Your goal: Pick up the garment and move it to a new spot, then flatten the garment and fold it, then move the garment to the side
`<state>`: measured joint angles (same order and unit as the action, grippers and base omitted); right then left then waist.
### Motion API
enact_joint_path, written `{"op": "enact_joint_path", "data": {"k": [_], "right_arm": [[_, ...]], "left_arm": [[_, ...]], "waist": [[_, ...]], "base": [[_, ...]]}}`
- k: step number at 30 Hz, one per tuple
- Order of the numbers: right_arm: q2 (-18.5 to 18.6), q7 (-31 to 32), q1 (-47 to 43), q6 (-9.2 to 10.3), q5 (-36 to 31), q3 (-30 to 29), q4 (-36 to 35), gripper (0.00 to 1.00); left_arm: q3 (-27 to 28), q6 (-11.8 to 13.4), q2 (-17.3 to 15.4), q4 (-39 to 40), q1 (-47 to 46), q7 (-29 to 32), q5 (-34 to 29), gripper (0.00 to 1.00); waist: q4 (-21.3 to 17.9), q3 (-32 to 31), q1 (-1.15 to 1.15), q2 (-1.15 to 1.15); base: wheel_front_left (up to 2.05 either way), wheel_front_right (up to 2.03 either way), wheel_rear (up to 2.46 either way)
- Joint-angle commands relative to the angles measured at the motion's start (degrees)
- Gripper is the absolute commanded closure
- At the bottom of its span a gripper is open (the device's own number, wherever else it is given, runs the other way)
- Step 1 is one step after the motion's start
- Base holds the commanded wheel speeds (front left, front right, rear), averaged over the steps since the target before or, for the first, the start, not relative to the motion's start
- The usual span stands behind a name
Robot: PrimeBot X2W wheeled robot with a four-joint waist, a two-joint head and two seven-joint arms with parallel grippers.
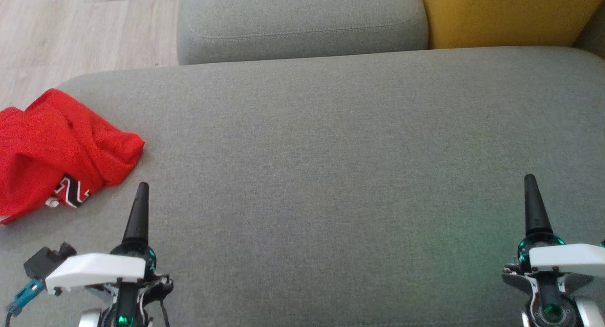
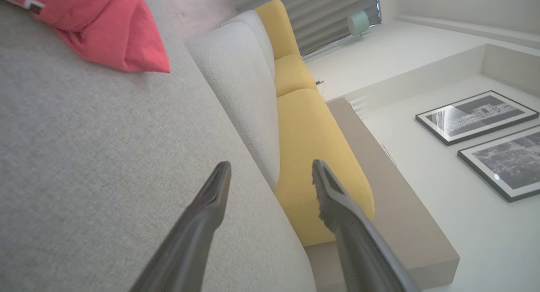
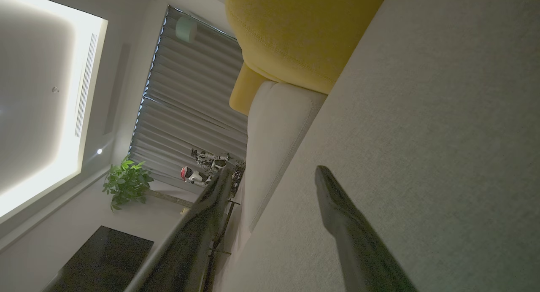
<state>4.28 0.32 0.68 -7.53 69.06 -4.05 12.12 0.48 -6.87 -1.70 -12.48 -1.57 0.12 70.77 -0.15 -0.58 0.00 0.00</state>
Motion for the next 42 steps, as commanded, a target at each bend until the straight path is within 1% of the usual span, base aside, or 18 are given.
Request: {"op": "enact_joint_path", "data": {"k": [1,9,10,12,13,22,30,42], "right_arm": [[1.4,-0.7,3.0,0.01,-1.9,0.6,-2.6,0.00],[2.1,-1.7,2.8,0.02,-10.2,2.5,-3.7,0.00],[2.2,-1.8,2.8,0.02,-12.0,2.9,-3.8,0.00],[2.3,-1.9,2.8,0.02,-13.8,3.2,-3.9,0.00],[2.3,-1.9,2.8,0.02,-13.8,3.2,-3.9,0.00],[2.4,-1.9,2.6,0.02,-21.3,4.4,-4.0,0.00],[2.2,-2.3,2.3,0.02,-27.6,5.0,-4.1,0.00],[1.4,-4.1,1.8,0.03,-35.7,6.2,-3.4,0.00]], "left_arm": [[0.1,-0.3,-0.8,2.6,-3.2,-0.6,-1.7,0.00],[-1.0,-0.2,-1.3,4.5,-2.7,-2.0,-10.7,0.00],[-1.3,-0.1,-1.5,4.9,-2.5,-2.3,-12.8,0.00],[-1.7,0.0,-1.8,5.3,-2.4,-2.6,-14.9,0.00],[-1.7,0.0,-1.8,5.3,-2.4,-2.6,-14.9,0.00],[-3.8,0.9,-3.1,6.9,-1.9,-4.2,-23.8,0.00],[-5.3,2.0,-3.9,7.7,-1.2,-5.5,-29.8,0.00],[-6.4,4.0,-4.4,6.7,0.0,-7.5,-37.6,0.00]], "waist": [[0.0,0.0,0.00,0.00],[-0.2,-0.2,0.00,0.00],[-0.2,-0.2,0.00,0.00],[-0.2,-0.3,0.00,0.00],[-0.2,-0.3,0.00,0.00],[-0.2,-0.4,0.00,0.00],[-0.4,-0.6,0.00,0.00],[-0.5,-0.9,0.00,0.00]], "base": [[0.00,0.00,0.00],[0.00,0.00,0.00],[0.00,0.00,0.00],[0.00,0.00,0.00],[0.00,0.00,0.00],[0.00,0.00,0.00],[0.00,0.00,0.00],[0.00,0.00,0.00]]}}
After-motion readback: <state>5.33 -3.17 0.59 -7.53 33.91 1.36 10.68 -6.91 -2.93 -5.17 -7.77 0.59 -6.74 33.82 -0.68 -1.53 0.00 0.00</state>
